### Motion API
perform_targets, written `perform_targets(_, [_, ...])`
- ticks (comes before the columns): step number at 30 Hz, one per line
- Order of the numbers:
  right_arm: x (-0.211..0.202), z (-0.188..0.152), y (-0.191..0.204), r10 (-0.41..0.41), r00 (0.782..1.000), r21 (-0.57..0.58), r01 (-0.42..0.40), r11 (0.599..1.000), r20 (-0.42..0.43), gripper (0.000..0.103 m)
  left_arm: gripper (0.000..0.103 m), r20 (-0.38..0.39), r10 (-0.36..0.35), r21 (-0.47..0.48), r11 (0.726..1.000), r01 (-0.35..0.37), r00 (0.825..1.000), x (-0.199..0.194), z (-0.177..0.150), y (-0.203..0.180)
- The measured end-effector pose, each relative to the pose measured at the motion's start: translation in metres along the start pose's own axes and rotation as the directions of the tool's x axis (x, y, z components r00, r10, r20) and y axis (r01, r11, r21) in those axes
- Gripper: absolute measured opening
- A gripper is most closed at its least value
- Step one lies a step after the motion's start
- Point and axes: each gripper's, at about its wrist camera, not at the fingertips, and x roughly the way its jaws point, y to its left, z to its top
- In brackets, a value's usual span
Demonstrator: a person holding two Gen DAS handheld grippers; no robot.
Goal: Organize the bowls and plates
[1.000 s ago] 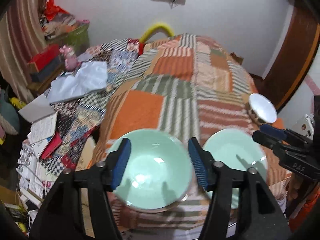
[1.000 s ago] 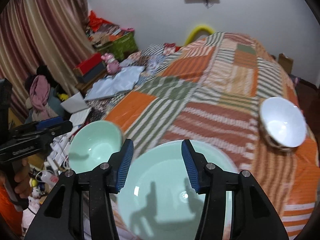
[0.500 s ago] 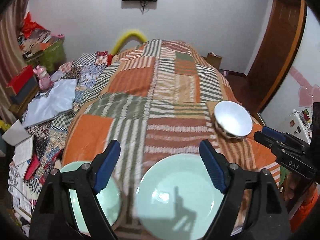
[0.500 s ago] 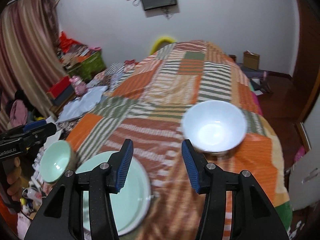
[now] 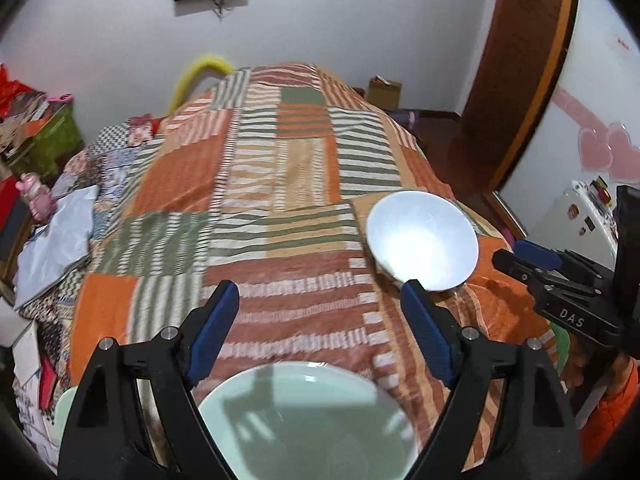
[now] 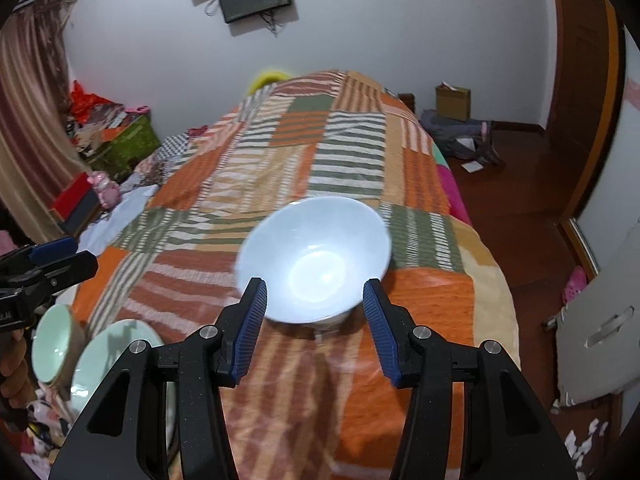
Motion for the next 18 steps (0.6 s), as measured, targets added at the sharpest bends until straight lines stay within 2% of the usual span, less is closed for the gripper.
perform_targets(4, [0.02,0.004,-0.014,-0.008,1.0,0.023,0.009,1.0,-0.025,0.047,0.083,-0.036,-0.042,-0.001,0.999,0.042,0.998,0.033,0.007,-0.009])
perform_targets(8, [0.038,0.009,-0.026,-0.015,0.999,0.048,0.018,0.999,-0.051,0.046,0.083,-0.064,-0.049,0.012,0.999,0.05,0.997,0.06,0.013,-0.015])
perform_targets(15, [0.068,0.017,-0.039,-0.012,0.994,0.054,0.017,0.998,-0.107,0.029,0.082,-0.113,-0.076,0.012,0.997,0.078,0.991,0.101,0.016,-0.016])
perform_targets(18, [0.073,0.018,-0.044,0.009,0.994,0.075,0.0,0.997,-0.111,0.023,0.075,-0.135,-0.085,0.036,0.995,0.091,0.987,0.112,0.016,-0.02])
